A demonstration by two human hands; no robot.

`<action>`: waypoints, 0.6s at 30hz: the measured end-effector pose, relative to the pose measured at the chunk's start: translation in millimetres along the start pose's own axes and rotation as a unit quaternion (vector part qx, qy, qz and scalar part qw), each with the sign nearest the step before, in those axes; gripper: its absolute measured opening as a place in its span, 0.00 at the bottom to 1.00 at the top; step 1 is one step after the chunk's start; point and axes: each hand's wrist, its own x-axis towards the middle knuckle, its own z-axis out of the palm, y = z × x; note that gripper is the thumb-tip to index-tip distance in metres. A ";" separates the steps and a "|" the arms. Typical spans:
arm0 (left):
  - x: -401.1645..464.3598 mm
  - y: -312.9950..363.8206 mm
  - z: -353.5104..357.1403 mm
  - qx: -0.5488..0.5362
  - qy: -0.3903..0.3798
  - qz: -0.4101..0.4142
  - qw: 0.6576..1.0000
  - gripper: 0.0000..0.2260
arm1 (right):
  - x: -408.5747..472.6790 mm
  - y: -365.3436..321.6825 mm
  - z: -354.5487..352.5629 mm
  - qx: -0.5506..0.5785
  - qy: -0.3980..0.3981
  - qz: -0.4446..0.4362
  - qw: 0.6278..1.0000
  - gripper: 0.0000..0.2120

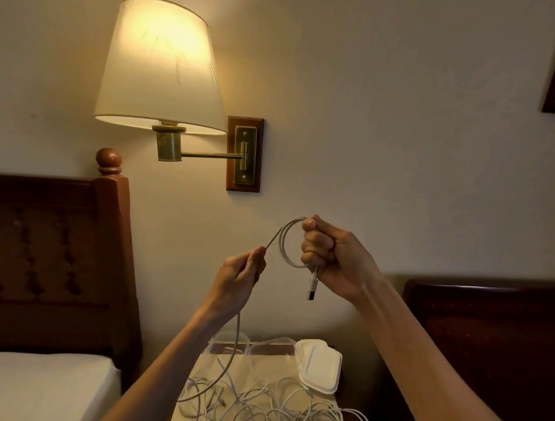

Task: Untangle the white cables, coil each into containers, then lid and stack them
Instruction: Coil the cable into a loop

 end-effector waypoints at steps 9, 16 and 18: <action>-45.2 -55.0 -14.3 0.119 -0.079 -0.031 0.989 0.15 | -6.3 -44.0 2.9 -0.036 0.035 -0.083 0.995 0.14; -34.7 63.6 -8.2 0.284 -0.367 0.099 0.880 0.19 | -2.3 -7.8 -3.6 -0.328 0.079 -0.110 0.935 0.13; -24.8 79.7 -12.3 0.280 -0.346 0.144 0.884 0.19 | -4.4 -1.4 -1.8 -0.358 0.069 -0.107 0.925 0.13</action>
